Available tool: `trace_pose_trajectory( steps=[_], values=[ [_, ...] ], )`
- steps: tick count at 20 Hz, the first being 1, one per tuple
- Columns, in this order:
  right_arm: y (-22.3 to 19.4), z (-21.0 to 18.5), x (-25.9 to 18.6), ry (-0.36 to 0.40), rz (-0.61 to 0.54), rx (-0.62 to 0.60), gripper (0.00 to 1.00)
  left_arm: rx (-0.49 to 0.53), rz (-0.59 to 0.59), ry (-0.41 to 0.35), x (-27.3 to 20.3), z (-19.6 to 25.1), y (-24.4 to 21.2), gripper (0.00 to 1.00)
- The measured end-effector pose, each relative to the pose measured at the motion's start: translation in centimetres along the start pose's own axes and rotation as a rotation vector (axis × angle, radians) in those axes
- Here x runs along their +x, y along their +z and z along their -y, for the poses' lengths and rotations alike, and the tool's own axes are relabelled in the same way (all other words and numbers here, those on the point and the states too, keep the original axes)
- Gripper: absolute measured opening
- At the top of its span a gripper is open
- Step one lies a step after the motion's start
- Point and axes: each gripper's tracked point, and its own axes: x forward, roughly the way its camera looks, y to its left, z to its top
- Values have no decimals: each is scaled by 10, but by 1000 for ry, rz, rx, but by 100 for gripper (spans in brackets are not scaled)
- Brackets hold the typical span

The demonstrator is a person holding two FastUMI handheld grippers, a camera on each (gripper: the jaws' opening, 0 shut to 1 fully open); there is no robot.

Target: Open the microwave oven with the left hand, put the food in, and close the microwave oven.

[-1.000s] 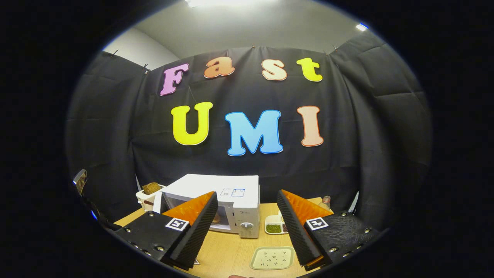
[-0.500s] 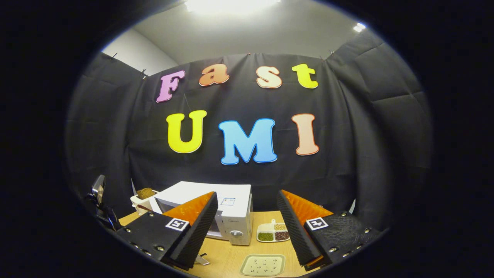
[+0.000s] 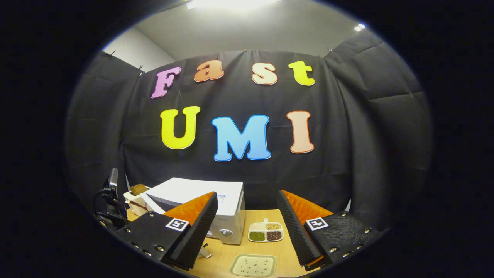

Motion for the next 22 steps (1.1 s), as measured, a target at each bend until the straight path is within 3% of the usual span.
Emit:
trace_pose_trajectory(
  steps=[7,22],
  values=[
    [-6,24,-7,-69,-8,15,95,6,-7,17,31,0,12,7],
    [-19,44,-6,-85,-51,26,95,-4,-17,87,92,-13,39,7]
  ],
)
